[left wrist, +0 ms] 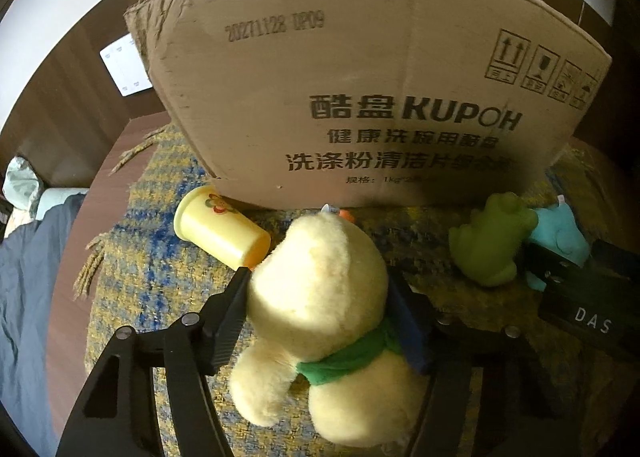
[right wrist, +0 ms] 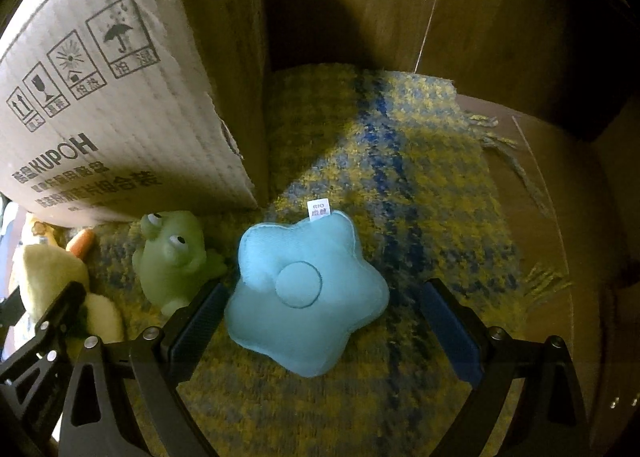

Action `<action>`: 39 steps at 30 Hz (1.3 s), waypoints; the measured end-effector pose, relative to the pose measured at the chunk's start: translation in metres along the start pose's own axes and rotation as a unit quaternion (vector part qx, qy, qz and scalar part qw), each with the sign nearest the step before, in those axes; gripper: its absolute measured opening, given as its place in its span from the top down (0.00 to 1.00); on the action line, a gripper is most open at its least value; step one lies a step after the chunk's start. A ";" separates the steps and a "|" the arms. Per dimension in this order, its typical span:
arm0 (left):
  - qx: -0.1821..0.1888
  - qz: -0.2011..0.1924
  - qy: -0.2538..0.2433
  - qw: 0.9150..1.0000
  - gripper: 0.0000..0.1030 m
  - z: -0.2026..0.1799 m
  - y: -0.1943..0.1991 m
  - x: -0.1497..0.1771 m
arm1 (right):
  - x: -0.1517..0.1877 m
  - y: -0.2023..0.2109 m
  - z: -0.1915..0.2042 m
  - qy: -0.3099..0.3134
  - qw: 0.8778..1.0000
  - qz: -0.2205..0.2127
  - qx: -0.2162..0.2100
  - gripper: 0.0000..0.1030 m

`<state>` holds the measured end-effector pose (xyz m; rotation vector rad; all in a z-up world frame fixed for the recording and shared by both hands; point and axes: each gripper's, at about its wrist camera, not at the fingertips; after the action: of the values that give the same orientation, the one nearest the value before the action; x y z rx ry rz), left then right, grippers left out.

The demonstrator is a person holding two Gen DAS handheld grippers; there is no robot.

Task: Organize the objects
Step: 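Lower the right gripper onto the blue star cushion while the left gripper grasps the duck plush, then lift the blue star cushion and the duck plush up over the box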

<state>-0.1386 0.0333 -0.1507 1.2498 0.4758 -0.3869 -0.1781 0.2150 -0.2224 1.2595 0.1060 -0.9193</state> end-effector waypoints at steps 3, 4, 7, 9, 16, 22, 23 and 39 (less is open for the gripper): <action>0.001 -0.002 0.001 1.000 0.41 0.000 0.001 0.000 | 0.001 0.000 -0.001 -0.003 1.000 -0.003 -0.008 0.16; 0.002 -0.002 0.002 1.000 0.41 0.001 0.001 0.000 | 0.001 0.000 0.000 -0.003 1.000 -0.003 -0.013 0.19; 0.004 -0.004 0.002 1.000 0.43 0.002 0.003 0.000 | 0.002 0.003 0.005 0.005 1.000 -0.008 -0.012 0.26; 0.005 -0.006 0.003 1.000 0.44 0.002 0.005 0.001 | 0.003 0.004 0.005 0.002 1.000 -0.011 -0.013 0.28; 0.005 -0.015 0.008 1.000 0.45 0.009 0.016 0.000 | 0.002 0.014 0.002 -0.008 1.000 -0.025 -0.011 0.30; 0.007 -0.027 0.009 1.000 0.45 0.010 0.031 -0.003 | -0.001 0.029 -0.001 -0.013 0.999 -0.039 -0.009 0.30; 0.008 -0.030 0.009 0.999 0.45 0.010 0.034 -0.003 | -0.001 0.031 -0.004 -0.014 0.999 -0.041 -0.009 0.30; -0.002 -0.061 0.009 0.998 0.45 0.024 0.078 -0.010 | 0.003 0.085 0.005 -0.014 0.997 -0.074 -0.012 0.30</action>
<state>-0.1031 0.0317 -0.0764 1.2251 0.5700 -0.4768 -0.1235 0.2107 -0.1567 1.2277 0.1899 -1.0589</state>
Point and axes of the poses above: each gripper's, at about its wrist camera, not at the fingertips, and y roughly against the way its jaws point, z to its left, x to its underside, and after that the axes turned 2 degrees about y, right-handed
